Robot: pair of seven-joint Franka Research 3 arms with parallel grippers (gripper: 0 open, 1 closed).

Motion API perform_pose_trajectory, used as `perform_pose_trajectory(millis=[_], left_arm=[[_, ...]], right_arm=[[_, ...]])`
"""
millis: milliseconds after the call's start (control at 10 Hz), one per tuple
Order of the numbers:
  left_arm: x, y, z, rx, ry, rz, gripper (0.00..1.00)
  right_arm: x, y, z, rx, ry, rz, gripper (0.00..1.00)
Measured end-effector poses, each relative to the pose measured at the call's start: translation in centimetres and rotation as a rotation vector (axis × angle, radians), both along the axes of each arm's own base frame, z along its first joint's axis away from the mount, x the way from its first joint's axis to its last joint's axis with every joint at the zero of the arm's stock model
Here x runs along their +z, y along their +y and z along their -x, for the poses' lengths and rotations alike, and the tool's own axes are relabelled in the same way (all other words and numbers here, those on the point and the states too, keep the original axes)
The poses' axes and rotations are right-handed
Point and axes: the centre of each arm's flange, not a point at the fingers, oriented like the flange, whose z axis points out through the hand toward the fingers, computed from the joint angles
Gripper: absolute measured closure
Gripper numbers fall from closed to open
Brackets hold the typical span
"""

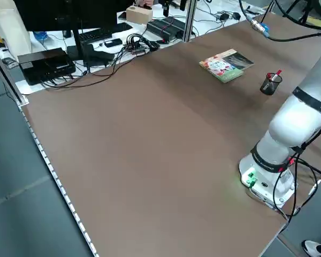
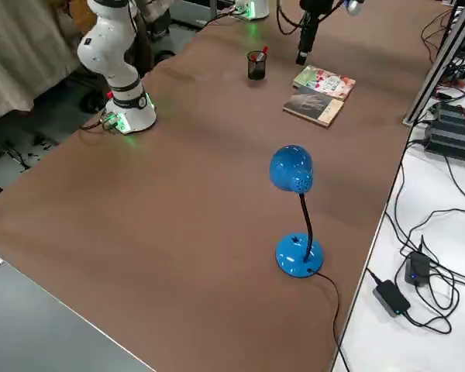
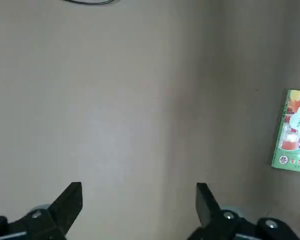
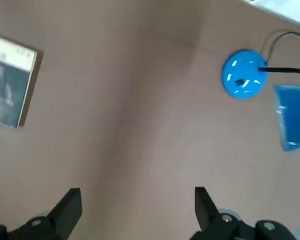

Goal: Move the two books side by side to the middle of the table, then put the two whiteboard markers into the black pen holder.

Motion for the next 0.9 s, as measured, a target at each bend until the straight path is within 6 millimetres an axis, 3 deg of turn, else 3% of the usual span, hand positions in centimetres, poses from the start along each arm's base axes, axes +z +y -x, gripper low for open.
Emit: perform_pose_trajectory(millis=[100, 300, 500, 900], left_arm=[[0.0, 0.0, 0.0, 0.000, 0.000, 0.000, 0.00], [0.1, 0.0, 0.0, -0.001, -0.002, 0.000, 0.00], [0.3, -0.1, 0.1, -0.001, -0.005, 0.000, 0.00], [0.3, -0.1, 0.1, -0.002, -0.004, 0.000, 0.00]], right_arm=[[1.9, -2.8, 0.1, -0.038, -0.058, -0.050, 0.00], [3.6, -5.2, 2.1, -0.085, -0.118, -0.097, 0.00], [3.3, -5.0, 3.9, -0.157, -0.100, -0.095, 0.00], [2.7, -5.4, 4.0, -0.192, -0.092, -0.095, 0.00]])
